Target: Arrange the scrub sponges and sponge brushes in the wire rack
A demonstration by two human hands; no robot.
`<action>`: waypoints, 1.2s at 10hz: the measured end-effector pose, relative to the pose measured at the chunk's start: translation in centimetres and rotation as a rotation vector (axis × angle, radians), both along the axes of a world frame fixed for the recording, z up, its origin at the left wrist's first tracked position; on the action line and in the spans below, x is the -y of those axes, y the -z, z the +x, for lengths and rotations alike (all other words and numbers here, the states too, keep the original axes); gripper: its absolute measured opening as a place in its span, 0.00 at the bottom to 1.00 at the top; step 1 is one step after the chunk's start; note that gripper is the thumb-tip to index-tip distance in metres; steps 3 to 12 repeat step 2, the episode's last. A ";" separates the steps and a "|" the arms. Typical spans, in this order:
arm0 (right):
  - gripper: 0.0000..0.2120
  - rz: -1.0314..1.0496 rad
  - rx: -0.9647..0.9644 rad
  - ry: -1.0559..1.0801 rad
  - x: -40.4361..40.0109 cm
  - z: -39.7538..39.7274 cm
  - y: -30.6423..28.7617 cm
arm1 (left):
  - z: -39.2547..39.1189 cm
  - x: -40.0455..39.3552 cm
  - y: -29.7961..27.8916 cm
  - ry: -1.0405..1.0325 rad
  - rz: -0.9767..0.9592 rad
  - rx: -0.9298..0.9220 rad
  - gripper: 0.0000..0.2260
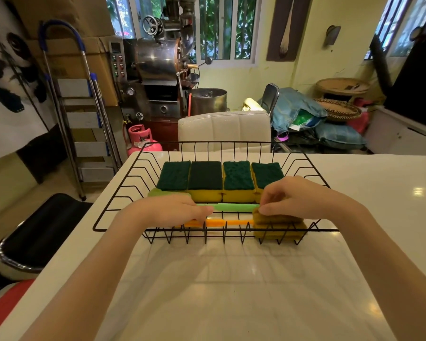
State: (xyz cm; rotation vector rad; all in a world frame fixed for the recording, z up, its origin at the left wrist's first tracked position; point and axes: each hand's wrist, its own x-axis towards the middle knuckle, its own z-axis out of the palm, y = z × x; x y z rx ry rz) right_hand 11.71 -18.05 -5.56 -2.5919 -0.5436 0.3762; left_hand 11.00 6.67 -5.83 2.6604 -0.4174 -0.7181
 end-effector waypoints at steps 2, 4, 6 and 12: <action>0.10 0.103 0.129 0.020 0.3 -1.8 -2.7 | -0.4 -0.6 -1.5 0.081 -0.158 0.092 0.17; 0.10 0.103 0.129 0.020 0.3 -1.8 -2.7 | -0.4 -0.6 -1.5 0.081 -0.158 0.092 0.17; 0.10 0.103 0.129 0.020 0.3 -1.8 -2.7 | -0.4 -0.6 -1.5 0.081 -0.158 0.092 0.17; 0.10 0.103 0.129 0.020 0.3 -1.8 -2.7 | -0.4 -0.6 -1.5 0.081 -0.158 0.092 0.17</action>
